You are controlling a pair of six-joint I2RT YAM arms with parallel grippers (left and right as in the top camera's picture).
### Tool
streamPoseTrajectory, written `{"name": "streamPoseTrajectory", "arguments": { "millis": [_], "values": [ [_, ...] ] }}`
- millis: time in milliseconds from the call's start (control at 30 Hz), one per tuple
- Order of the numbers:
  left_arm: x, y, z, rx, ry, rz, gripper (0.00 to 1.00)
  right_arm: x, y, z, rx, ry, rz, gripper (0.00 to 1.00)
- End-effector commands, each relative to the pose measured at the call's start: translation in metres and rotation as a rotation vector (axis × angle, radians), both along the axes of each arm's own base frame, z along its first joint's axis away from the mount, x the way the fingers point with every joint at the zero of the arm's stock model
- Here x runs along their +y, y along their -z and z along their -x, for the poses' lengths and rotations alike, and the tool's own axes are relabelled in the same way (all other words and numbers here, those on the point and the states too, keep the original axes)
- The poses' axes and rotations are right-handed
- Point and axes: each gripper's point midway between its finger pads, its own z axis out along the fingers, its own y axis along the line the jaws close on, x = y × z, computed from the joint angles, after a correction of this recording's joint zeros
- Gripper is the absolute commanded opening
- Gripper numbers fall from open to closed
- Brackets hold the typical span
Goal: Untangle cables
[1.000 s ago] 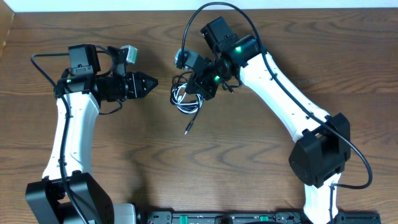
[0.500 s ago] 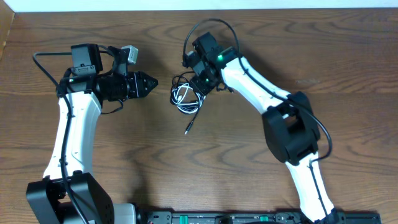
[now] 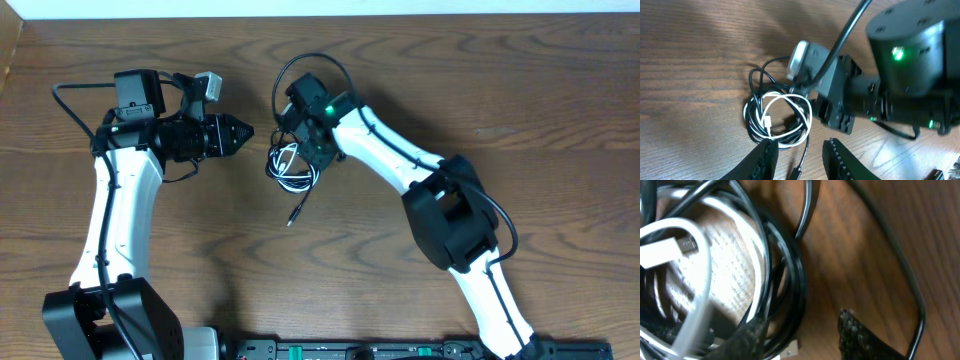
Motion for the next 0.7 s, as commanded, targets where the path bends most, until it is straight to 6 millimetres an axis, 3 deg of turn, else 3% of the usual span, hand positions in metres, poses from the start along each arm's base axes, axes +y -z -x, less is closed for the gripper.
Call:
{"name": "streamPoseTrajectory", "arguments": {
  "millis": [0,67,100,200,267,433,533,667],
  "values": [
    [0.002,0.000,-0.003,0.000,-0.009,-0.008,0.35,-0.022,0.032,0.008,0.012,-0.004,0.170,0.25],
    [0.002,0.000,-0.003,0.000,-0.009,-0.008,0.35,-0.030,0.034,0.015,0.051,0.051,0.184,0.05],
    [0.002,0.000,-0.003,0.000,-0.009,-0.008,0.35,-0.032,0.035,0.017,0.068,0.077,0.179,0.01],
    [0.002,0.000,-0.003,0.000,-0.009,-0.008,0.35,-0.033,0.035,0.019,0.123,0.159,0.125,0.01],
    [0.002,0.000,-0.003,0.001,-0.009,-0.008,0.35,-0.029,0.025,0.018,0.183,0.192,0.043,0.01],
    [0.001,-0.001,-0.003,0.000,-0.007,-0.004,0.35,-0.008,-0.041,0.022,0.309,0.084,-0.238,0.01],
    [0.000,-0.001,-0.003,-0.001,-0.004,0.001,0.34,0.010,-0.101,0.032,0.319,-0.071,-0.448,0.01],
    [0.000,-0.001,-0.001,0.006,-0.003,0.004,0.34,0.018,-0.165,0.051,0.278,-0.213,-0.589,0.01]
  ]
}}
